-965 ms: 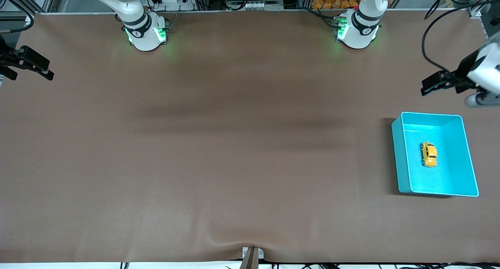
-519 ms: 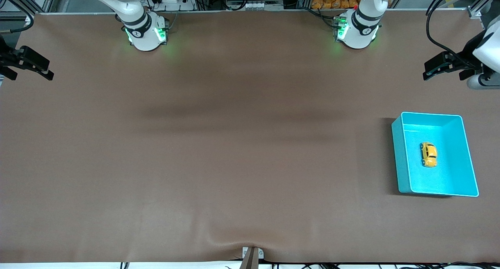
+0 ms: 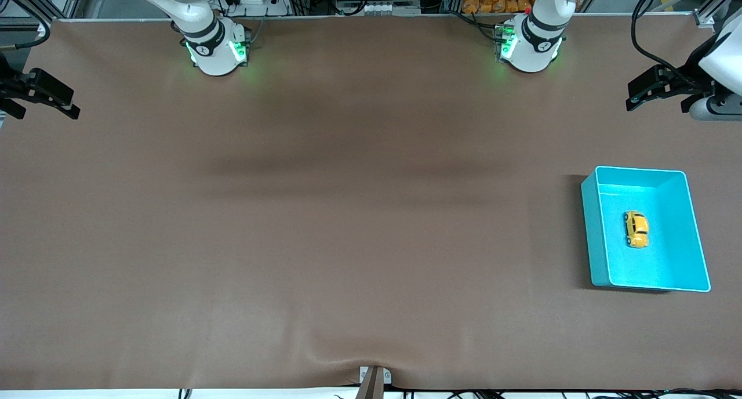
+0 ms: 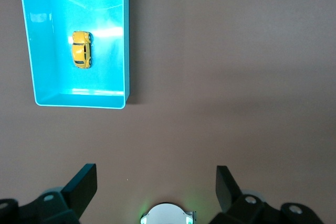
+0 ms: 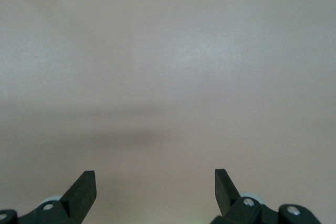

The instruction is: Wind and store yellow beetle car

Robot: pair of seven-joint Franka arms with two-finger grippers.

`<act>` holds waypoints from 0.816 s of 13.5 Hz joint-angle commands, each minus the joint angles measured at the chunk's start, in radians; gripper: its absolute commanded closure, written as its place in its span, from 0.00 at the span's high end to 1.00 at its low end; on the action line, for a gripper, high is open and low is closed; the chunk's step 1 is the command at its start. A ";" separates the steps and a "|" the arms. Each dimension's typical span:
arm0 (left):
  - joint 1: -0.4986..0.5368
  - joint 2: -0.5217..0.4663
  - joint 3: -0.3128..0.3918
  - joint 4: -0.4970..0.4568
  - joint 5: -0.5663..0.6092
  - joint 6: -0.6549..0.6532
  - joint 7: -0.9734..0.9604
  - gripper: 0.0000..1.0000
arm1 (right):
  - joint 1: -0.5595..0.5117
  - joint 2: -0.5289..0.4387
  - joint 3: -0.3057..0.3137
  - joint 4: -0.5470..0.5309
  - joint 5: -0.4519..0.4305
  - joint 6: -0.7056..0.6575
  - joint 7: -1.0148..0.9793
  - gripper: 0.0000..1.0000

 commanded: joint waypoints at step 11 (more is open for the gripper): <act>-0.039 -0.001 0.049 0.043 0.001 -0.008 0.066 1.00 | 0.013 0.015 -0.011 0.017 -0.014 -0.002 0.003 1.00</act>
